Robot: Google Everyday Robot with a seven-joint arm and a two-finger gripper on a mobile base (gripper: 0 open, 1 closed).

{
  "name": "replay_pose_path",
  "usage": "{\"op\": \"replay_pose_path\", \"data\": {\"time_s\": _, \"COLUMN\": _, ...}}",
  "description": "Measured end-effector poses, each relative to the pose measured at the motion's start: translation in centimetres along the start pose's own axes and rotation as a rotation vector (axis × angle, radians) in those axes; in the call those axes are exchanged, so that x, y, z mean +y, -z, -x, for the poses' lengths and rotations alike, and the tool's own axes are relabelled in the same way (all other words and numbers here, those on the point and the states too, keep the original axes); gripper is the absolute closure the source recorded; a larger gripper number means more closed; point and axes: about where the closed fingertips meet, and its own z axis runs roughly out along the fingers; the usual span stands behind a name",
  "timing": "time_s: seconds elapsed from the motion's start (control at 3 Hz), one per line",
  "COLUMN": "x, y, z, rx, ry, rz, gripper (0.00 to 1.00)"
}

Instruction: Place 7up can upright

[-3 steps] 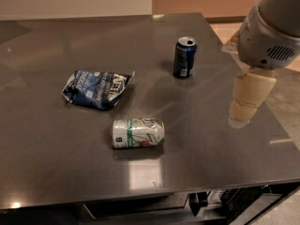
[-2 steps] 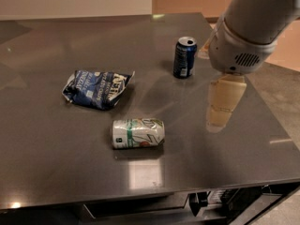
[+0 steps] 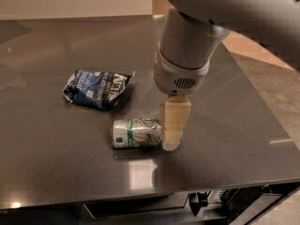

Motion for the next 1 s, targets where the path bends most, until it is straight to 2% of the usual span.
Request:
{"op": "replay_pose_path", "data": {"time_s": 0.33, "x": 1.7, "y": -2.8, "z": 2.5, "rx": 0.002, "ry": 0.060, "rz": 0.041, "gripper": 0.00}}
{"op": "replay_pose_path", "data": {"time_s": 0.67, "x": 2.5, "y": -4.3, "z": 3.4, "rx": 0.004, "ry": 0.077, "rz": 0.069, "gripper": 0.00}}
{"op": "replay_pose_path", "data": {"time_s": 1.0, "x": 2.6, "y": -5.6, "z": 3.3, "rx": 0.013, "ry": 0.063, "rz": 0.095, "gripper": 0.00}}
